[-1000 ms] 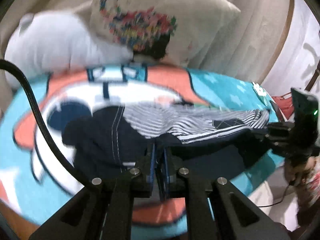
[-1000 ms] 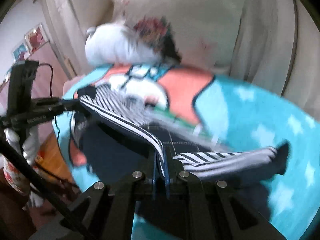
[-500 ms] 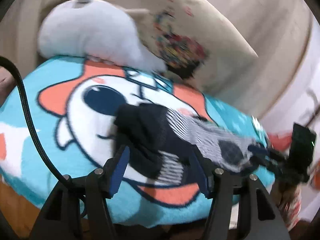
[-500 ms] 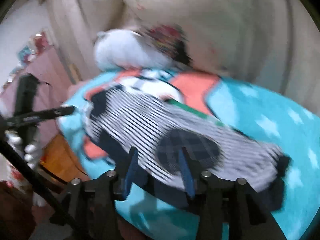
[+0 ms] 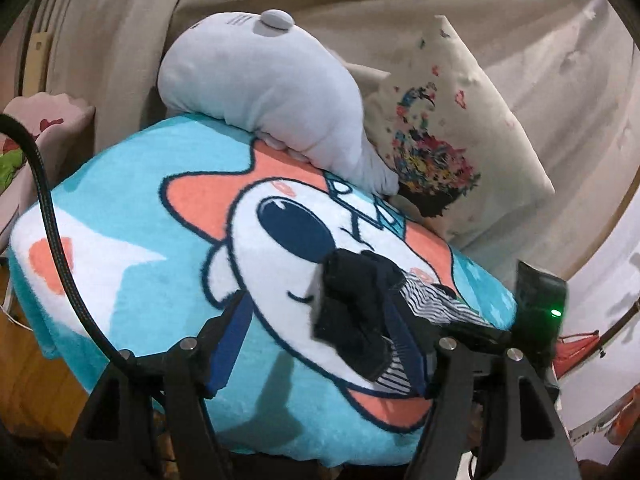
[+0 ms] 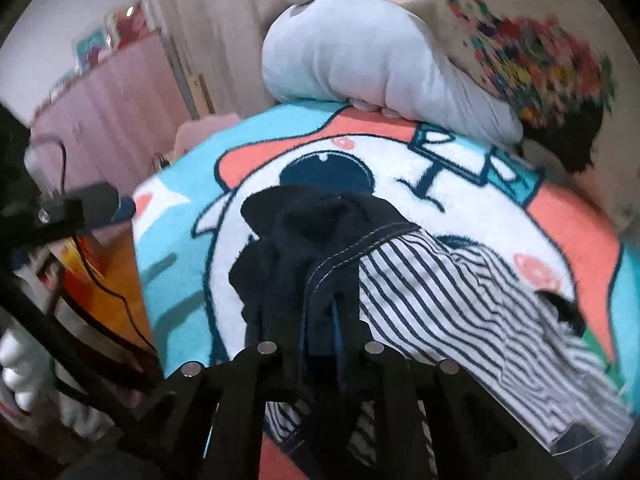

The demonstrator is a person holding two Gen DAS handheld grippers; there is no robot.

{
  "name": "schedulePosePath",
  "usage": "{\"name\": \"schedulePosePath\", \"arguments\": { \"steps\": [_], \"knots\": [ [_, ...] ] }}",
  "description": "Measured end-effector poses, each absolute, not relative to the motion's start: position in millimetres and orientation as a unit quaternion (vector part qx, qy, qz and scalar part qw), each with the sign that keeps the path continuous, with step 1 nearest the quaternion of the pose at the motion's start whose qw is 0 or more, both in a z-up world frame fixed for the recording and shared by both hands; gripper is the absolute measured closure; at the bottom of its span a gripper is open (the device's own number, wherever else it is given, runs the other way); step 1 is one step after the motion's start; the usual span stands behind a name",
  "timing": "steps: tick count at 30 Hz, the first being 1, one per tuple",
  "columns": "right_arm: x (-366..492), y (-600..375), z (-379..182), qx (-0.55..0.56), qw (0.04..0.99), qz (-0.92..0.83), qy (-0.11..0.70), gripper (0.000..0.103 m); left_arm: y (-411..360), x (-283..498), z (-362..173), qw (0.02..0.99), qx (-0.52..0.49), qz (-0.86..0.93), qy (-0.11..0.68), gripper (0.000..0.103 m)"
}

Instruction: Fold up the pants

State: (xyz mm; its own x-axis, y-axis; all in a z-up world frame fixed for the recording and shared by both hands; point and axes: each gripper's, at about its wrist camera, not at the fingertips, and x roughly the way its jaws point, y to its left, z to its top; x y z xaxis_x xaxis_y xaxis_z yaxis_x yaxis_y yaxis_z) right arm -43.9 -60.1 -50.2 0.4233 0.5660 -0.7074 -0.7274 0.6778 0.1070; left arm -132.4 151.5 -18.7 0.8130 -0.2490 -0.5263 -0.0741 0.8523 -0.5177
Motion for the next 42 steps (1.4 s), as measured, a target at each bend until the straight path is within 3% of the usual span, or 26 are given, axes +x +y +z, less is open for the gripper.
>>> {"name": "schedulePosePath", "arguments": {
  "steps": [5,13,17,19,22,25,28,30,32,37,38,39,40,42],
  "knots": [
    [-70.2,-76.1,-41.0,-0.061,0.817,0.438,0.37,0.093,145.5,-124.8,-9.3,0.919,-0.266,-0.071,0.284,0.032],
    [-84.8,-84.1,-74.3,-0.043,0.801,0.44,0.402,0.092,96.4,-83.8,-1.9,0.913,-0.243,-0.098,0.313,0.031],
    [-93.2,-134.9,-58.6,-0.009,0.841,0.396,0.37,0.076,63.6,-70.4,4.9,0.912,-0.228,-0.138,0.311,0.031],
    [-95.8,-178.6,-50.0,0.017,0.87,0.346,0.35,0.076,46.1,-66.2,5.5,0.915,-0.208,-0.157,0.309,0.029],
    [-90.0,-239.6,-45.7,0.053,0.897,0.271,0.345,0.061,25.9,-53.6,-12.9,0.908,-0.186,-0.141,0.347,0.028],
    [-83.0,-319.1,-48.6,0.118,0.919,0.151,0.343,0.061,17.9,-45.8,-40.7,0.891,-0.183,-0.114,0.399,0.029],
    [-101.5,-396.0,-45.0,0.229,0.916,0.099,0.315,0.061,16.2,-50.5,-47.7,0.894,-0.177,-0.11,0.397,0.028],
    [-116.5,-423.2,-35.7,0.274,0.915,0.081,0.285,0.054,16.9,-53.4,-46.0,0.893,-0.181,-0.107,0.398,0.028],
    [-126.1,-432.6,-24.0,0.267,0.927,0.058,0.256,0.046,18.1,-57.3,-40.5,0.892,-0.191,-0.106,0.395,0.028],
    [-102.8,-419.5,-27.0,0.247,0.922,0.09,0.285,0.045,15.1,-74.6,-20.0,0.896,-0.2,-0.113,0.38,0.028],
    [-94.5,-414.3,-31.2,0.23,0.923,0.084,0.295,0.049,13.1,-76.8,-16.3,0.899,-0.196,-0.111,0.377,0.028],
    [-88.1,-409.2,-35.2,0.217,0.925,0.077,0.301,0.063,11.3,-80.8,-12.5,0.901,-0.19,-0.11,0.373,0.028],
    [-83.9,-404.0,-39.7,0.213,0.925,0.079,0.306,0.094,9.4,-84.6,-8.7,0.904,-0.183,-0.108,0.37,0.028],
    [-82.2,-405.0,-40.3,0.228,0.922,0.103,0.297,0.094,7.5,-87.2,-4.7,0.907,-0.181,-0.105,0.366,0.028]
  ]
}}
